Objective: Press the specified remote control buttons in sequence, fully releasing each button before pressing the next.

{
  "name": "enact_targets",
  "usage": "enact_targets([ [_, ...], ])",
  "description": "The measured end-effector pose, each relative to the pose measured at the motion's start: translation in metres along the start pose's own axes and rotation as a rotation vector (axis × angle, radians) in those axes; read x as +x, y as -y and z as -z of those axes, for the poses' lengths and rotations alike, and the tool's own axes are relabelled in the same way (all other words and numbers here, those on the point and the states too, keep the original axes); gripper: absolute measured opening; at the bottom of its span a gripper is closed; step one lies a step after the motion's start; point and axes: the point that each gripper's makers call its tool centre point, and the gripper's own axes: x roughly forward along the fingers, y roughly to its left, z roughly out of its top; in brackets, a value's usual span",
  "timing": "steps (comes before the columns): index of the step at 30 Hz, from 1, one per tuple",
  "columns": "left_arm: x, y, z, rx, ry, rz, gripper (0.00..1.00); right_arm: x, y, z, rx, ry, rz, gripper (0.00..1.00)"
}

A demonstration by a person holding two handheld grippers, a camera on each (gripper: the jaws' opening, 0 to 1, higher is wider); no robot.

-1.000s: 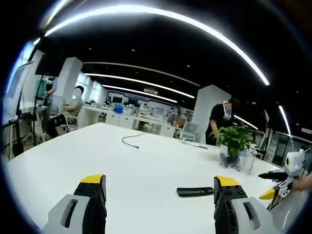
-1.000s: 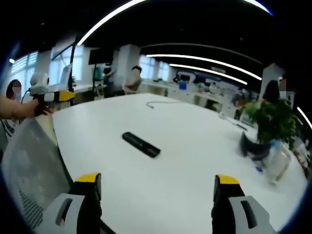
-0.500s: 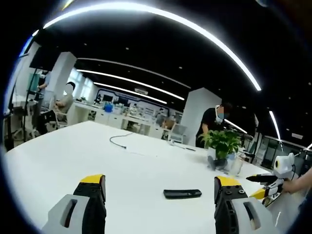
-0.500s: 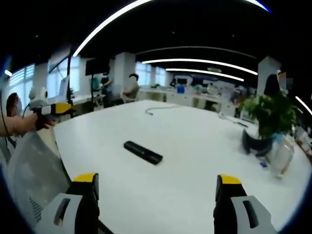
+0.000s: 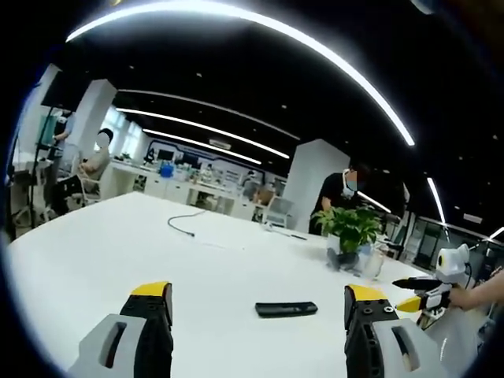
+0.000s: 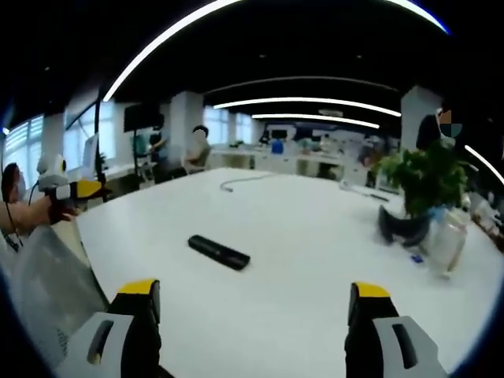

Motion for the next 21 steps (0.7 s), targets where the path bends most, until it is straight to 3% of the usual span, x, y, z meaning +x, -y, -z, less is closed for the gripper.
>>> enact_targets([
  [3,0.000,0.000,0.001,0.021,-0.004,-0.008,0.93,-0.002,0.002,-0.004,0.012,0.026,0.009,0.99],
  [10,0.001,-0.005,0.005,0.032,-0.031,-0.022,0.94,0.000,0.001,-0.002,0.003,0.012,0.011,0.97],
  [13,0.000,-0.009,0.003,0.056,-0.025,-0.045,0.94,0.003,-0.003,0.006,-0.037,-0.040,-0.001,0.96],
  [21,-0.002,-0.017,0.001,0.064,-0.014,-0.087,0.93,0.006,-0.001,0.014,-0.023,-0.077,-0.005,0.95],
])
